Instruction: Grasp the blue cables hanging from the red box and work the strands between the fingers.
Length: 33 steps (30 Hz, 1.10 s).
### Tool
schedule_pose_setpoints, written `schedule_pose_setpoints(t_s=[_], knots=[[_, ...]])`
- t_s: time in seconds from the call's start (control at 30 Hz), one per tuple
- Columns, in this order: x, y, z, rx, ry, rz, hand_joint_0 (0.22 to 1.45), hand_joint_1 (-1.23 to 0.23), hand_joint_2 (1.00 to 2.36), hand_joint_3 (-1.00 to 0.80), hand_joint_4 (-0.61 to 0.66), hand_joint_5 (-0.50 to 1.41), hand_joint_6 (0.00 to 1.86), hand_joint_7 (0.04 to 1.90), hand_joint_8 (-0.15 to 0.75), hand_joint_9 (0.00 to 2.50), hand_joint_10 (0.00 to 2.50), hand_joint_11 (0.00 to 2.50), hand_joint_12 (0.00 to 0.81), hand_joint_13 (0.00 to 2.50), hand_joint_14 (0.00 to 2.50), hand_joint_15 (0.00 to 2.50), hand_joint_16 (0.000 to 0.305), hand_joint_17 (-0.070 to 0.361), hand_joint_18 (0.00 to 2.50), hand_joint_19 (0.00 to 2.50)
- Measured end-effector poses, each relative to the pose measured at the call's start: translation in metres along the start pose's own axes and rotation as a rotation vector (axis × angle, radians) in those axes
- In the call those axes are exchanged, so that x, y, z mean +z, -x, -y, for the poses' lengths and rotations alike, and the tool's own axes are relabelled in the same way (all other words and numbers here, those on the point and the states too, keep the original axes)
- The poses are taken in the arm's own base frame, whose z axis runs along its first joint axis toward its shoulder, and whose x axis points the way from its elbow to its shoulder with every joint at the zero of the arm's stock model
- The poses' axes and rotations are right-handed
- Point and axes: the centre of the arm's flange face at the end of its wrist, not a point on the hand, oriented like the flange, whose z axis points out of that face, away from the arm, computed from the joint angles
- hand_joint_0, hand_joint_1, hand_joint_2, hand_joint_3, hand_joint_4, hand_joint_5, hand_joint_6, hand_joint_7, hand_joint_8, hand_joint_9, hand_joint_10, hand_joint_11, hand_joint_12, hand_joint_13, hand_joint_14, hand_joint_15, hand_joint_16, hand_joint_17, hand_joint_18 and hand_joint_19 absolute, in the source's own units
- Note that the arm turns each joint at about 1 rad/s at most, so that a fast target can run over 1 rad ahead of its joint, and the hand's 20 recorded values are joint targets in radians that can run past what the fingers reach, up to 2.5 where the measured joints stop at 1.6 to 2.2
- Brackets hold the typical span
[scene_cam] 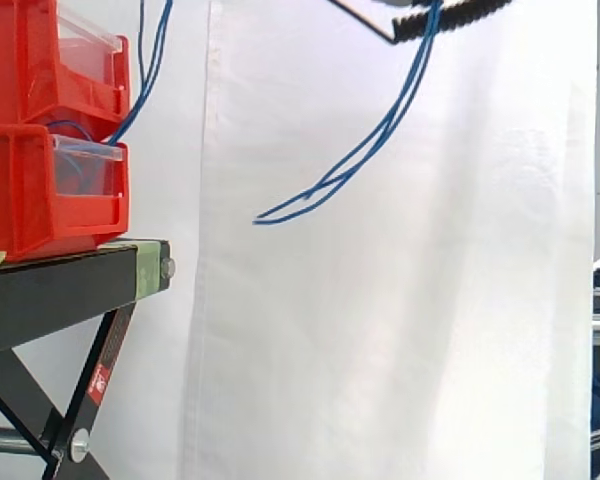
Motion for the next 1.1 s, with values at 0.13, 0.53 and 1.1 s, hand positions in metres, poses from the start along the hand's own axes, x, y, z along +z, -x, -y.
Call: schedule_pose_setpoints(t_s=[0.13,0.53,1.1], knots=[[0.006,0.010,-0.027,-0.126,0.001,-0.011,1.12,-0.61,1.01,0.36,0.30,-0.03,1.49,0.98,0.507,1.64,2.50,2.50,0.726,1.98,2.50,1.78,0.259,0.194,2.50,0.61],[0.022,0.024,-0.080,-0.352,0.020,-0.056,1.12,-0.61,1.01,0.37,0.30,-0.03,1.49,0.98,0.507,1.64,2.50,2.50,0.726,1.98,2.50,1.78,0.259,0.194,2.50,0.61],[0.025,0.009,-0.112,-0.256,0.068,-0.059,1.12,-0.62,1.01,0.37,0.30,-0.03,1.49,0.97,0.507,1.64,2.50,2.50,0.726,1.98,2.50,1.78,0.259,0.194,2.50,0.61]])
